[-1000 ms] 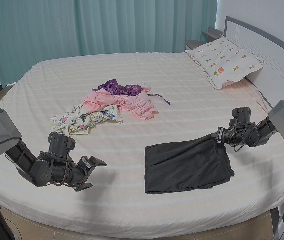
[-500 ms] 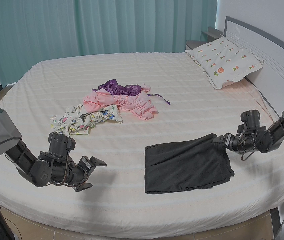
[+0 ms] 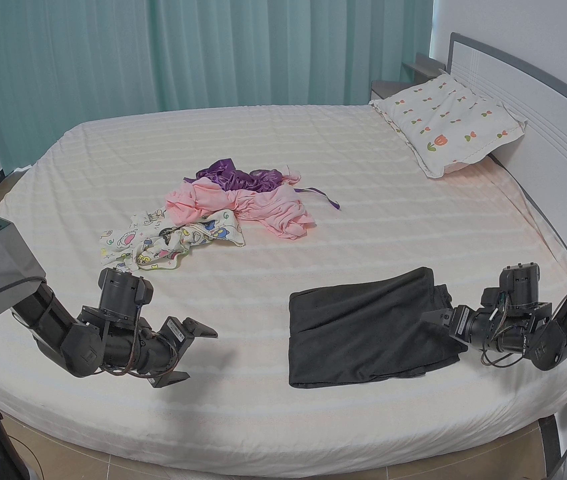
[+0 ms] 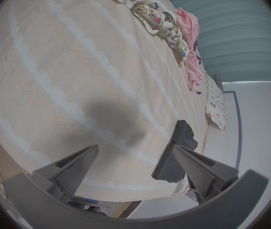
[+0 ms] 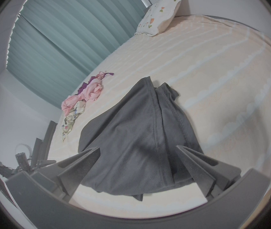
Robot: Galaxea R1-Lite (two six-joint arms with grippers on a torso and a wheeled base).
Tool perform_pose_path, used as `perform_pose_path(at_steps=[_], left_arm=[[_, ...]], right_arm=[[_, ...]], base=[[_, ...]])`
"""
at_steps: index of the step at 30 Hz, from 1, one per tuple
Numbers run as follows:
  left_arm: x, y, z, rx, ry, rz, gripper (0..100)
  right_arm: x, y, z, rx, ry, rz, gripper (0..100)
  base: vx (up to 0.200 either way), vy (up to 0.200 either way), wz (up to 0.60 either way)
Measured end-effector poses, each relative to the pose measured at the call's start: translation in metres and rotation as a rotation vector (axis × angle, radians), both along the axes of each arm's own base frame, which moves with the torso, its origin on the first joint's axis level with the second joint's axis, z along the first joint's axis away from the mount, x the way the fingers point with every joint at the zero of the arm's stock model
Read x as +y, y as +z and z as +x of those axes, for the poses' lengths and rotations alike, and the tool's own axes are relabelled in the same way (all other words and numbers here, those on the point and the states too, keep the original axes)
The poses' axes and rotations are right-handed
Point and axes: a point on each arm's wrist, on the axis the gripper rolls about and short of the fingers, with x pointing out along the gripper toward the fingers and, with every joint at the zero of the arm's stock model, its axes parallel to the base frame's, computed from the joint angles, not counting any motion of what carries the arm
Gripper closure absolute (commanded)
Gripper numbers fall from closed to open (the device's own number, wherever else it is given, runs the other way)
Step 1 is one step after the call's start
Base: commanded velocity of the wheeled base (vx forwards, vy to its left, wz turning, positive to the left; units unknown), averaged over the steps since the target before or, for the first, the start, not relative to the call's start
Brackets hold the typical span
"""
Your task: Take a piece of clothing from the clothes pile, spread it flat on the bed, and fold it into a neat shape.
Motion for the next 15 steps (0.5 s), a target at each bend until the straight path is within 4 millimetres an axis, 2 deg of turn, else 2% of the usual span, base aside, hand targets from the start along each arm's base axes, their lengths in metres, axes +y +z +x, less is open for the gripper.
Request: perform_pose_path(at_steps=[6, 15], left_arm=[[-0.001, -0.003, -0.001, 0.011, -0.008, -0.003, 0], [-0.002, -0.003, -0.002, -0.004, -0.01, -0.007, 0]], right_arm=[[-0.001, -0.011, -0.011, 0.038, 0.028, 0.025, 0], [-0.007, -0.018, -0.003, -0.006, 0.006, 0.035, 0]], base=[[0.0, 0.0, 0.0], [0.0, 0.0, 0.0]])
